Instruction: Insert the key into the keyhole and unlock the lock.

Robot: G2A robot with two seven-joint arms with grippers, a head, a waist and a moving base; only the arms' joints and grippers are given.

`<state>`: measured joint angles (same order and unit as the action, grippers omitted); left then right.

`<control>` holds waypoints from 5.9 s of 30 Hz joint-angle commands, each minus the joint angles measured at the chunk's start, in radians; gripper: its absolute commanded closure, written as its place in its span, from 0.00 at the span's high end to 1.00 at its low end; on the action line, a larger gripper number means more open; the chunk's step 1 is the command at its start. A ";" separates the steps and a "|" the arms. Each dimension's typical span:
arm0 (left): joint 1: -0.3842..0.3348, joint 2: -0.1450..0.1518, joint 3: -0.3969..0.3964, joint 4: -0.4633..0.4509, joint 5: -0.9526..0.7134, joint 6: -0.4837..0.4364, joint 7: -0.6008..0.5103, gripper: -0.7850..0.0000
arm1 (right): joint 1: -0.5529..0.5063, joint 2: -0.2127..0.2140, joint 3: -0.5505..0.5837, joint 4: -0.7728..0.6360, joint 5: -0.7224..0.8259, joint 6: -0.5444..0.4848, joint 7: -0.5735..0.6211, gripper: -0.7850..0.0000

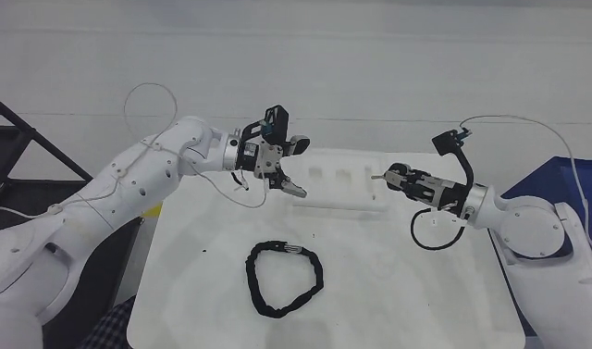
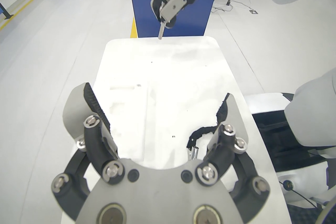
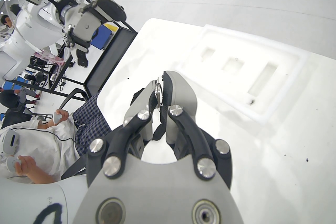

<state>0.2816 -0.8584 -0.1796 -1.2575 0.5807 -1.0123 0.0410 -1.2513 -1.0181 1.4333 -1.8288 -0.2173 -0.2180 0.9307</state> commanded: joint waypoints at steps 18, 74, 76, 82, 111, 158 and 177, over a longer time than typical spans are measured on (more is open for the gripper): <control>0.086 -0.025 0.010 0.005 -0.037 0.000 -0.389 1.00 | 0.000 0.000 0.000 0.000 0.000 0.000 0.000 0.00; 0.321 -0.107 -0.013 0.277 0.927 0.000 0.614 1.00 | 0.000 0.000 0.000 0.000 0.000 0.000 0.000 0.00; 0.313 -0.122 -0.002 0.303 0.961 0.000 0.627 1.00 | 0.000 0.000 0.000 0.000 0.000 0.000 0.000 0.00; 0.313 -0.161 0.010 0.358 1.043 0.007 0.698 1.00 | 0.000 0.000 0.000 0.000 0.000 0.000 0.000 0.00; 0.317 -0.279 0.010 0.551 1.238 0.058 0.820 0.34 | 0.000 0.000 0.000 0.000 0.000 0.000 0.000 0.00; 0.335 -0.060 -0.257 -0.083 0.809 0.023 0.737 0.00 | -0.052 0.019 0.034 -0.236 0.162 0.172 0.178 0.00; 0.361 -0.091 -0.304 -0.092 0.858 0.167 0.831 0.00 | -0.109 0.029 0.099 -0.309 0.192 0.230 0.144 0.00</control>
<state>0.6431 -0.9491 -0.4840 -1.3493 1.4380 -0.8449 0.8724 -1.3606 -0.9888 1.5322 -2.1379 -0.0255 0.0122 1.0749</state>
